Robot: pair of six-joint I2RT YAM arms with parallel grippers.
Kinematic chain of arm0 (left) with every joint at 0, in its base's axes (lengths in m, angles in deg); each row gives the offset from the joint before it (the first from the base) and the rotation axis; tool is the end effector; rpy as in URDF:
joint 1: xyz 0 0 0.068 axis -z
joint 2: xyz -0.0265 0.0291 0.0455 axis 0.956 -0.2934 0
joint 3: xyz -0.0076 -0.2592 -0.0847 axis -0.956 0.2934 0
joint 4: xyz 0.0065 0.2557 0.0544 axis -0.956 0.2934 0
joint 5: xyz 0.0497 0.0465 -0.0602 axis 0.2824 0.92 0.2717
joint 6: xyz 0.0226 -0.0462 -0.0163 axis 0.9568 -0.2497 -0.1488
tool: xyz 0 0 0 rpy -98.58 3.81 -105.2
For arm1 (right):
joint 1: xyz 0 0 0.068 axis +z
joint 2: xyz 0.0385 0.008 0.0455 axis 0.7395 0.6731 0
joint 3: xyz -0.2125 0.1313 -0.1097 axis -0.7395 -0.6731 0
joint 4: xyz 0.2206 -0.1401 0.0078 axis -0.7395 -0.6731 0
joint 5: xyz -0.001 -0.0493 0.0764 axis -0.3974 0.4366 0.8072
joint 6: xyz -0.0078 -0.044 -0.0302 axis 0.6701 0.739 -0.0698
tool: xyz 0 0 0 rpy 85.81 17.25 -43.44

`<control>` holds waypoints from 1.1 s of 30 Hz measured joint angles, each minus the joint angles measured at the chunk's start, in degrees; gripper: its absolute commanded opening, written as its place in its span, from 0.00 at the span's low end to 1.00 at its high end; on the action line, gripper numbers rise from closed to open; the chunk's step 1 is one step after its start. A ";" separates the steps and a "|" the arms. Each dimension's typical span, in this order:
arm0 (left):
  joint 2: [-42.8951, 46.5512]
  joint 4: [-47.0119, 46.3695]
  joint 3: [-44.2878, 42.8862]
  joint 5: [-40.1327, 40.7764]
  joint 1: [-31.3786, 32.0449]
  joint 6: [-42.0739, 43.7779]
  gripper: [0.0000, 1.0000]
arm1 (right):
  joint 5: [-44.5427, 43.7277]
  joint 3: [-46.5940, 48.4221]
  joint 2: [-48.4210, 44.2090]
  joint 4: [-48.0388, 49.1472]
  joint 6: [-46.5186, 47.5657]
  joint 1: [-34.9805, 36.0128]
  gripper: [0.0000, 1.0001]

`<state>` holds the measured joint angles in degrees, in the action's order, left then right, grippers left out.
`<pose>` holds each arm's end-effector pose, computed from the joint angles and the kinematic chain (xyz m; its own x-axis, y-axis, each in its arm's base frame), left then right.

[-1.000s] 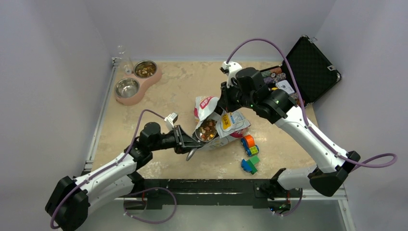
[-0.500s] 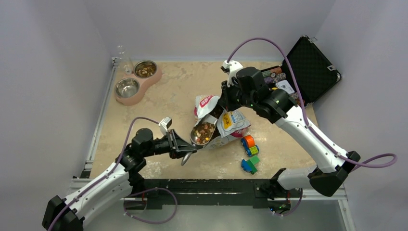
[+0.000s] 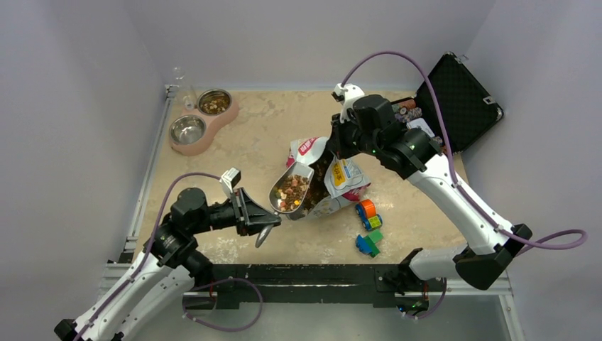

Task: Serve the pet food

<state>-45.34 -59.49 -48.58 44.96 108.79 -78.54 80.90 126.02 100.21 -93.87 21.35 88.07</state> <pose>0.0911 -0.0917 0.2795 -0.9396 -0.3173 0.1285 -0.1721 0.1133 -0.9785 0.2076 0.1746 0.4282 -0.5526 -0.1224 -0.8244 -0.4924 0.8460 0.2045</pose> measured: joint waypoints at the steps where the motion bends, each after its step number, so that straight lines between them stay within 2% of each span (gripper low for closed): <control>1: 0.35 0.66 -0.81 0.22 -0.17 -0.17 0.00 | 0.00 0.00 0.00 0.09 0.00 -0.24 0.00; 8: -0.61 4.66 -6.51 1.62 -0.66 -0.87 0.00 | 0.09 -0.63 -0.26 0.98 0.02 -1.55 0.00; 13: -5.64 4.17 -11.43 2.67 -3.87 -2.21 0.00 | 0.44 -3.26 -2.10 2.34 0.02 -1.55 0.00; 24: -33.88 -4.92 -25.79 3.78 -17.88 -3.43 0.00 | 3.39 -8.39 -6.08 3.82 -0.20 -0.96 0.00; 33: -47.58 -10.64 -28.72 0.72 -36.41 -0.90 0.00 | 4.85 -8.39 -6.29 3.28 -0.20 0.39 0.00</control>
<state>-92.93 -70.13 -77.30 45.68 72.38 -79.43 85.76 117.63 93.92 -90.59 21.15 88.46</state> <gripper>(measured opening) 0.220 0.009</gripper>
